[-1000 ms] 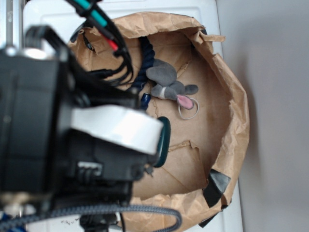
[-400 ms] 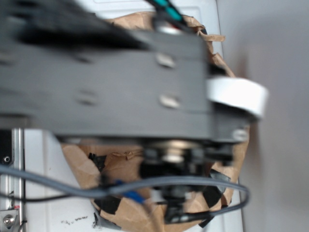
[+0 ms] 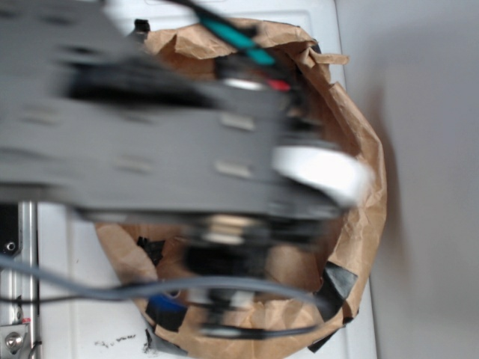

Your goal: Grab the plastic pickle.

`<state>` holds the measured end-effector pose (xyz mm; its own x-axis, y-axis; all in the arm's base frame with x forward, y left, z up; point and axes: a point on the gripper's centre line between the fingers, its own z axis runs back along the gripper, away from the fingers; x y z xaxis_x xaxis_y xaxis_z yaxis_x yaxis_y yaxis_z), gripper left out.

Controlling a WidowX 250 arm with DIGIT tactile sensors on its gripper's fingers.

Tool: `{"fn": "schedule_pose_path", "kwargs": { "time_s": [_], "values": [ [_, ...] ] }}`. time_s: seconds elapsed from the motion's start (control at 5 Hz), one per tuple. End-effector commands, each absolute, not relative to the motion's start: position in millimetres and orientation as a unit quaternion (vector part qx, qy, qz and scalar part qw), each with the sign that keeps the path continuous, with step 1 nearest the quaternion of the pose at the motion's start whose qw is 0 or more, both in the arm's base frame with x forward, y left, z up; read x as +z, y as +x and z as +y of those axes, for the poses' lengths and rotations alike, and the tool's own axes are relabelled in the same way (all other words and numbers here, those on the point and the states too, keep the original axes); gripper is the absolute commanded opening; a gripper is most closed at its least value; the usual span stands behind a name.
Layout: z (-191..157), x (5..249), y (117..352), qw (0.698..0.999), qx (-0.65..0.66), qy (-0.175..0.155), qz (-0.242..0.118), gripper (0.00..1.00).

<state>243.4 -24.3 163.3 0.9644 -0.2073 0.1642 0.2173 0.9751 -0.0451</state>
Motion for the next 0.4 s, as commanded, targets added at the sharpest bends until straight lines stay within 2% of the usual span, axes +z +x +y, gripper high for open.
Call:
{"fn": "schedule_pose_path", "kwargs": {
  "time_s": [0.0, 0.2],
  "values": [
    [6.5, 125.7, 256.4, 0.990, -0.114, 0.018, -0.075, 1.00],
    [1.2, 116.9, 263.8, 0.990, -0.126, -0.004, -0.069, 1.00]
  ]
}}
